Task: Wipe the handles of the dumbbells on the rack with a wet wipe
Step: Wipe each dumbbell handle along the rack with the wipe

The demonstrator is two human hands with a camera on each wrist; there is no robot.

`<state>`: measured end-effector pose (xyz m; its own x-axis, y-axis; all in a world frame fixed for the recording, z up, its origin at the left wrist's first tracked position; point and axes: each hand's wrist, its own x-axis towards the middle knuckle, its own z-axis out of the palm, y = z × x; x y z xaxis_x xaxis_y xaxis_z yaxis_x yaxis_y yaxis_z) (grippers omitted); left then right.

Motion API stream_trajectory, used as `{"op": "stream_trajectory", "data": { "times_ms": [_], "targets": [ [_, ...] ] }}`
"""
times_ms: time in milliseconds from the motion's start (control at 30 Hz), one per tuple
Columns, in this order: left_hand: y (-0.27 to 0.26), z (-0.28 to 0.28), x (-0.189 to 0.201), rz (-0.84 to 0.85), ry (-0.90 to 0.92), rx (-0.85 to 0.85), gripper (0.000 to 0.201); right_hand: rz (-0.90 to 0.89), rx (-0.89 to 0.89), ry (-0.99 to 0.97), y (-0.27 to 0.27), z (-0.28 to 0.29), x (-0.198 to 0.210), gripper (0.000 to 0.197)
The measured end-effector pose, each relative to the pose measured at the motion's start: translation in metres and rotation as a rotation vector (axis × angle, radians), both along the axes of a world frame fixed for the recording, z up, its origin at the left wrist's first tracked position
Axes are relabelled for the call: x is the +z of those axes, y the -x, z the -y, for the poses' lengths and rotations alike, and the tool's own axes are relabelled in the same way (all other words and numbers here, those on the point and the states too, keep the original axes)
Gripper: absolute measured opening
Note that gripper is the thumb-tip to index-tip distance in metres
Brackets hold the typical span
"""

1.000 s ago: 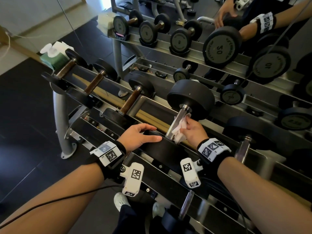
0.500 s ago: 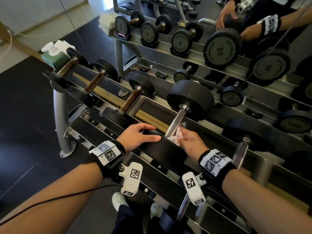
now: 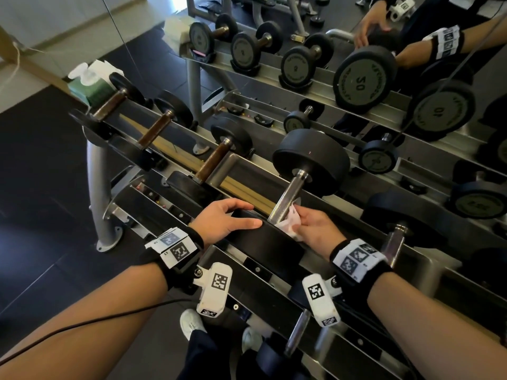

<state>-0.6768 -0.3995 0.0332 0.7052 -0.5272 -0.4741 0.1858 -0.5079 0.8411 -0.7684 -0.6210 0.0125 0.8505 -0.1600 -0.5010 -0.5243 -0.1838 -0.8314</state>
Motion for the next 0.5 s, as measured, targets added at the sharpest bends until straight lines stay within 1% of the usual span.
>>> {"op": "stream_trajectory", "data": {
  "times_ms": [100,167,200,233,300,333,367,400,433,467,500],
  "targets": [
    [0.000,0.001,0.000,-0.019,0.014,0.014,0.061,0.028,0.072,-0.074,-0.005,0.016,0.014,0.051],
    [0.000,0.001,0.001,-0.033,0.030,0.021,0.062,0.088,0.112,-0.037,-0.012,0.026,0.028,0.052],
    [0.000,0.001,0.001,-0.033,0.028,0.024,0.063,0.147,0.137,0.021,-0.016,0.029,0.036,0.052],
    [0.000,0.001,0.001,-0.031,0.022,0.027,0.063,0.219,0.162,0.118,-0.022,0.031,0.043,0.052],
    [0.000,0.001,-0.001,-0.029,0.012,0.033,0.060,0.341,0.271,0.436,-0.034,0.033,0.052,0.048],
    [-0.001,0.000,-0.002,-0.026,0.008,0.036,0.057,0.345,0.377,0.607,-0.040,0.032,0.053,0.047],
    [0.000,0.000,-0.003,-0.024,0.005,0.036,0.055,0.291,0.502,0.764,-0.044,0.033,0.050,0.049],
    [0.000,0.000,-0.004,-0.020,0.003,0.037,0.053,0.215,0.623,0.863,-0.046,0.032,0.046,0.053],
    [0.000,0.000,-0.004,-0.016,0.002,0.039,0.053,0.152,0.711,0.912,-0.047,0.030,0.041,0.059],
    [0.000,0.000,-0.005,-0.012,0.003,0.040,0.054,0.126,0.763,0.908,-0.047,0.027,0.037,0.063],
    [0.000,0.000,-0.005,-0.010,0.006,0.040,0.056,0.140,0.781,0.877,-0.045,0.024,0.033,0.064]
  ]
}}
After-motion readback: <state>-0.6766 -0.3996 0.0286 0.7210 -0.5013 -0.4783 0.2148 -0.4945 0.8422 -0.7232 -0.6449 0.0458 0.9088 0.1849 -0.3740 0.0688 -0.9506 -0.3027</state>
